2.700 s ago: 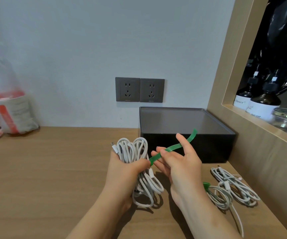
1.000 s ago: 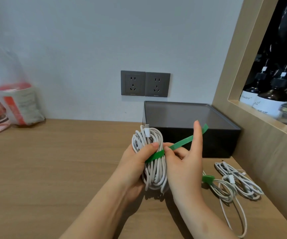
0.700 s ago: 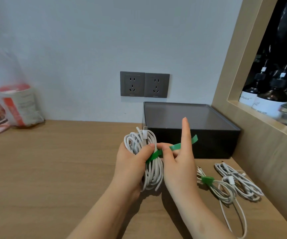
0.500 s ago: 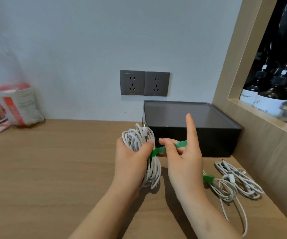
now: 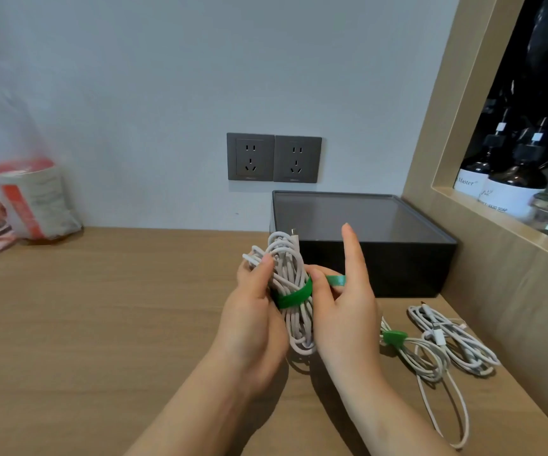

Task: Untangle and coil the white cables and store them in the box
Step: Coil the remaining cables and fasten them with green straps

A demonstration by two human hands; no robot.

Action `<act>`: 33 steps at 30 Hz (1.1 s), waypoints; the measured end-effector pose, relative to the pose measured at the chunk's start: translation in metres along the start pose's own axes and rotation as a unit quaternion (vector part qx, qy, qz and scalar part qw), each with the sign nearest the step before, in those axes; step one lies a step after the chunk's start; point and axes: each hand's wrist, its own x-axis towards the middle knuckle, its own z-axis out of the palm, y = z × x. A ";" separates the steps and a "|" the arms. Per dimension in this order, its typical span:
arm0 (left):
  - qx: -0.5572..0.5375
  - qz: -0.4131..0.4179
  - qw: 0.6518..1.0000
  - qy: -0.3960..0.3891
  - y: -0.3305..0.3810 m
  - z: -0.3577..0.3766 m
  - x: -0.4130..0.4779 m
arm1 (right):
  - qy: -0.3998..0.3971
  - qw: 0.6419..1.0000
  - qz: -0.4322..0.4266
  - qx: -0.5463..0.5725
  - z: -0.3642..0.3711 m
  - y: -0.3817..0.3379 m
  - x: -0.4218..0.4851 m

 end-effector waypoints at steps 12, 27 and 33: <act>0.169 -0.005 0.985 -0.038 0.029 -0.011 0.002 | -0.109 0.988 0.039 0.097 -0.004 -0.011 -0.006; 0.208 0.158 0.953 0.153 0.017 -0.002 0.006 | -0.003 0.990 -0.008 0.141 -0.004 -0.005 -0.003; 0.257 0.213 0.920 0.205 0.017 0.003 0.004 | 0.011 0.993 -0.114 0.016 0.005 -0.002 -0.008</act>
